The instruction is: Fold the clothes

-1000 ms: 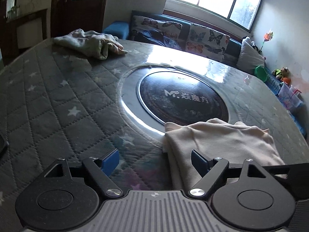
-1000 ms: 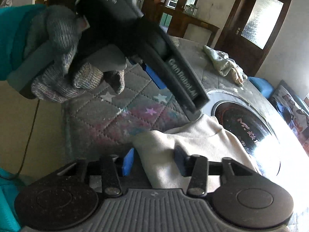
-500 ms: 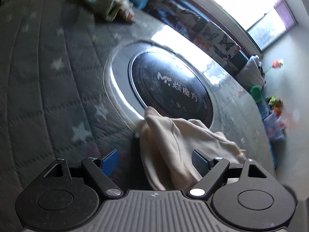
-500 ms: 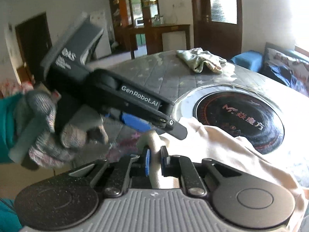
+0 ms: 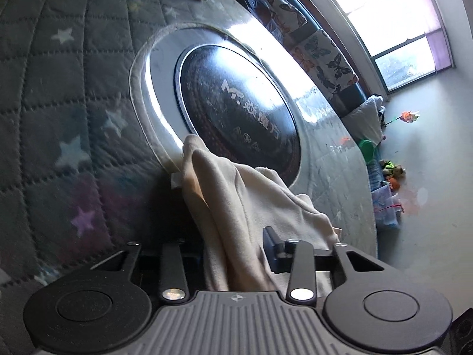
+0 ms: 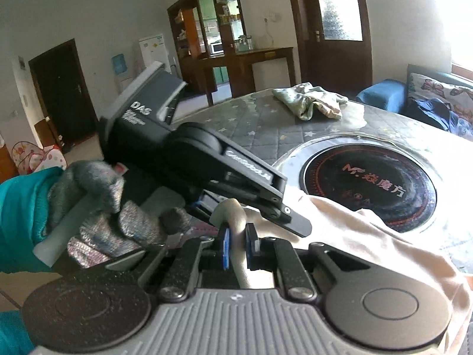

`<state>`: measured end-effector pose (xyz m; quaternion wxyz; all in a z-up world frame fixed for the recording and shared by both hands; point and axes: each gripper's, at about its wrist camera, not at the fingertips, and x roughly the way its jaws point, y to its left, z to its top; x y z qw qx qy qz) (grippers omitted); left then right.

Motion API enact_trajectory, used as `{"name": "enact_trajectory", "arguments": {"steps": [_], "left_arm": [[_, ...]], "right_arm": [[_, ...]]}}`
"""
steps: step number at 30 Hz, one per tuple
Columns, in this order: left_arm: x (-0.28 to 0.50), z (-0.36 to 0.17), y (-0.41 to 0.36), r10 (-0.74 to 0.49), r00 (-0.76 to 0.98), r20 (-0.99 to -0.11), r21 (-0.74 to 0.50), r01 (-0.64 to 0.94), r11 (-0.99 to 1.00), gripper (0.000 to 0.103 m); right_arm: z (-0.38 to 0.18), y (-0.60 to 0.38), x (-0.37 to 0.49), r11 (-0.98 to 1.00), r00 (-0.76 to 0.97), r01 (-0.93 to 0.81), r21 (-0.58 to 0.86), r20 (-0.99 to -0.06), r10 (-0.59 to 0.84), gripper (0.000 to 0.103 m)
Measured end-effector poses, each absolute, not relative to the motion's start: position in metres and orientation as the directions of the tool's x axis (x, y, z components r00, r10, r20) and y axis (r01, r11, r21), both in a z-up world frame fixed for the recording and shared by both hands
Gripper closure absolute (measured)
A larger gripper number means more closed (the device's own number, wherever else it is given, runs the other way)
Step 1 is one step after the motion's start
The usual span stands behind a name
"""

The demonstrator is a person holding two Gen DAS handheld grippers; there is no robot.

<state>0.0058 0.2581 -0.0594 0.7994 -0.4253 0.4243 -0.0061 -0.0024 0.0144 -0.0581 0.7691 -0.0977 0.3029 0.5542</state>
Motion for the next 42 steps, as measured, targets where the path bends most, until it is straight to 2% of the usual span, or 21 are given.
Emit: {"name": "enact_trajectory", "arguments": {"steps": [1, 5, 6, 13, 15, 22, 26, 31, 33, 36, 42], "left_arm": [[0.006, -0.060, 0.257, -0.368, 0.637, -0.677, -0.681, -0.353, 0.641, 0.079], [0.006, -0.062, 0.255, -0.358, 0.637, -0.682, -0.672, -0.353, 0.651, 0.083], [0.006, -0.062, 0.255, -0.357, 0.638, -0.682, -0.671, -0.353, 0.652, 0.083], [0.007, -0.059, 0.252, -0.339, 0.643, -0.686, -0.650, -0.335, 0.682, 0.083], [0.008, -0.059, 0.251, -0.333, 0.644, -0.689, -0.643, -0.331, 0.690, 0.083], [0.010, -0.055, 0.242, -0.292, 0.645, -0.706, -0.591, -0.309, 0.745, 0.083], [0.012, -0.052, 0.238, -0.269, 0.643, -0.717, -0.562, -0.305, 0.769, 0.083], [0.013, -0.050, 0.234, -0.247, 0.639, -0.728, -0.535, -0.306, 0.787, 0.082], [0.014, -0.049, 0.232, -0.235, 0.638, -0.734, -0.520, -0.305, 0.797, 0.083], [0.016, -0.043, 0.226, -0.214, 0.635, -0.742, -0.490, -0.296, 0.820, 0.083], [0.030, -0.019, 0.208, -0.207, 0.647, -0.734, -0.446, -0.229, 0.865, 0.084]], "right_arm": [[-0.059, 0.015, -0.003, 0.362, 0.198, -0.914, 0.184, -0.577, 0.792, 0.094], [-0.062, 0.013, -0.005, 0.365, 0.203, -0.915, 0.173, -0.585, 0.786, 0.091], [-0.062, 0.011, -0.005, 0.369, 0.207, -0.913, 0.173, -0.583, 0.786, 0.087], [-0.055, -0.025, 0.010, 0.472, 0.303, -0.867, 0.159, -0.584, 0.753, 0.084], [-0.057, -0.042, 0.022, 0.549, 0.373, -0.824, 0.142, -0.594, 0.713, 0.079], [-0.077, -0.107, 0.079, 0.803, 0.573, -0.580, 0.134, -0.634, 0.520, 0.078], [-0.094, -0.128, 0.104, 0.849, 0.577, -0.494, 0.190, -0.658, 0.483, 0.072], [-0.112, -0.129, 0.109, 0.836, 0.545, -0.493, 0.242, -0.663, 0.513, 0.071], [-0.113, -0.127, 0.107, 0.826, 0.539, -0.502, 0.257, -0.653, 0.531, 0.075], [-0.112, -0.128, 0.103, 0.812, 0.530, -0.514, 0.278, -0.641, 0.555, 0.092], [-0.092, -0.141, 0.093, 0.802, 0.559, -0.528, 0.280, -0.596, 0.576, 0.094]]}}
